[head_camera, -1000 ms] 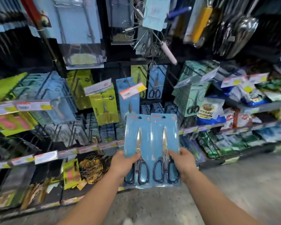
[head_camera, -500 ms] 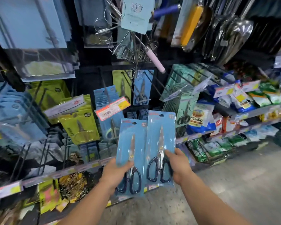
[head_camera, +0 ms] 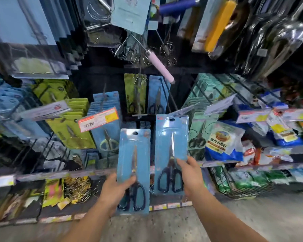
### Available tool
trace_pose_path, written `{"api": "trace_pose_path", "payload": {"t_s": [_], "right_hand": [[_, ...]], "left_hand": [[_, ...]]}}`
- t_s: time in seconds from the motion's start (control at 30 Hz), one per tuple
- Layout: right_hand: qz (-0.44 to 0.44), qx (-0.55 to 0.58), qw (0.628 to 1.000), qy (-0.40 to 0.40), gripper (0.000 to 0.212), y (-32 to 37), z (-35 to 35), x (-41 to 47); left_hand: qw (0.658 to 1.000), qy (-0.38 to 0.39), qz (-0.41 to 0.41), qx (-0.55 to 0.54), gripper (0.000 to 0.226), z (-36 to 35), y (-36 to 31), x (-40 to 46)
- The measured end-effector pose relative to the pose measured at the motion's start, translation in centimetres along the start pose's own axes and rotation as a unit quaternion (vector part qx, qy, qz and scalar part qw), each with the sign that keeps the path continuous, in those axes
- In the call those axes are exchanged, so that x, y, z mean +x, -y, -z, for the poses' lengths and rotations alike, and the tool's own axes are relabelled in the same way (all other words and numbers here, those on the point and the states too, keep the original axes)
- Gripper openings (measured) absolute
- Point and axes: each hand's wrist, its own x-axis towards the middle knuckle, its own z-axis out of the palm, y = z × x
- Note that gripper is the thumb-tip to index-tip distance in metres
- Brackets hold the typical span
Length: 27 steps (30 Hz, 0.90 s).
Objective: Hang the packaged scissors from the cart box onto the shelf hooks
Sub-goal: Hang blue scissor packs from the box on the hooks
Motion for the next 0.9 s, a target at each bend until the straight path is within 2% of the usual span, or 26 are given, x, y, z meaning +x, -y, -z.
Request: {"api": "trace_pose_path", "payload": {"t_s": [0.17, 0.27, 0.37, 0.47, 0.5, 0.6, 0.63, 0.77, 0.9], "right_hand": [[-0.008, 0.004, 0.999, 0.042, 0.006, 0.0, 1.2, 1.1], [-0.003, -0.001, 0.998, 0.064, 0.007, -0.1, 1.3, 2.1], [-0.004, -0.02, 0.997, 0.075, 0.019, -0.4, 1.3, 3.7], [-0.014, -0.028, 0.996, 0.086, 0.046, 0.1, 0.8, 4.7], [-0.017, -0.031, 0.995, 0.089, 0.043, 0.5, 0.6, 4.9], [-0.012, -0.055, 0.994, 0.091, 0.014, 1.4, 0.1, 5.7], [-0.012, -0.061, 0.994, 0.087, 0.012, 1.5, -0.1, 5.9], [-0.014, -0.066, 0.994, 0.086, 0.04, 1.7, -0.8, 6.6], [-0.028, -0.087, 0.993, 0.079, 0.037, 1.7, -0.9, 7.5]], "left_hand": [[0.999, -0.022, 0.041, -0.015, 0.031, -2.4, 1.0, -0.6], [0.997, -0.051, 0.045, -0.04, 0.025, -3.5, 1.5, -1.3], [0.994, -0.067, 0.054, -0.064, 0.022, -4.3, 1.6, -2.0], [0.992, -0.079, 0.062, -0.074, 0.028, -4.7, 1.6, -2.6], [0.992, -0.082, 0.066, -0.075, 0.03, -4.8, 1.7, -2.7], [0.991, -0.09, 0.071, -0.073, 0.03, -4.7, 1.5, -2.8], [0.99, -0.093, 0.07, -0.074, 0.031, -4.6, 1.4, -2.7], [0.991, -0.094, 0.058, -0.073, 0.03, -4.2, 0.6, -2.1], [0.992, -0.083, 0.044, -0.083, 0.026, -4.1, -0.1, -1.6]]}}
